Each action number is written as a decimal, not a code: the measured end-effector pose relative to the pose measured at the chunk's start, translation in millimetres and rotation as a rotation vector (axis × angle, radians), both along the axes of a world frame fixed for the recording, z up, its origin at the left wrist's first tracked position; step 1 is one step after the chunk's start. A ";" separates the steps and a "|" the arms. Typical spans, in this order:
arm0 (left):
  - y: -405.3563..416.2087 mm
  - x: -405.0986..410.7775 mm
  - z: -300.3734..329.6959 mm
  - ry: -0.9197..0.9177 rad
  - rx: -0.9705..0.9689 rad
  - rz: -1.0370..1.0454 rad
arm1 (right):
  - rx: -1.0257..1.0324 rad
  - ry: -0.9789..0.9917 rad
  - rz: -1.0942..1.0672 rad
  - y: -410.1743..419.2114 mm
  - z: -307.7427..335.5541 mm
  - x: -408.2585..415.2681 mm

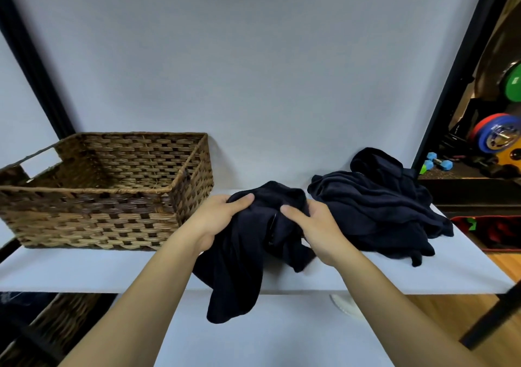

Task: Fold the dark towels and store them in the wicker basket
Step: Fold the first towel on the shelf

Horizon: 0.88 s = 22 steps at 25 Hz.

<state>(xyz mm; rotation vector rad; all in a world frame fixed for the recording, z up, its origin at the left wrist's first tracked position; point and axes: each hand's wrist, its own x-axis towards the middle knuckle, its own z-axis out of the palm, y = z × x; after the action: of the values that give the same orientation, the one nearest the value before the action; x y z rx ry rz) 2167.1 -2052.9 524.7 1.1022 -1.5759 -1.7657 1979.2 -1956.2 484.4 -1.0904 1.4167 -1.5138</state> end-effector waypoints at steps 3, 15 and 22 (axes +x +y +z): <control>0.2 3.8 -5.1 0.037 -0.040 0.000 | 0.038 -0.286 -0.091 -2.1 10.5 0.1; 12.3 -29.9 11.4 -0.158 -0.277 -0.134 | -0.054 -0.190 0.052 5.3 27.6 0.3; 20.3 -35.3 12.5 0.073 -0.153 -0.205 | -0.068 0.065 0.120 12.4 27.4 -16.0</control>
<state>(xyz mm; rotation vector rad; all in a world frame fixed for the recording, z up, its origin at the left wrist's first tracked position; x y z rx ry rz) 2131.8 -2032.5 537.2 0.8194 -1.7992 -1.7577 1963.2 -1943.8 511.7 -1.2538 1.3265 -1.4613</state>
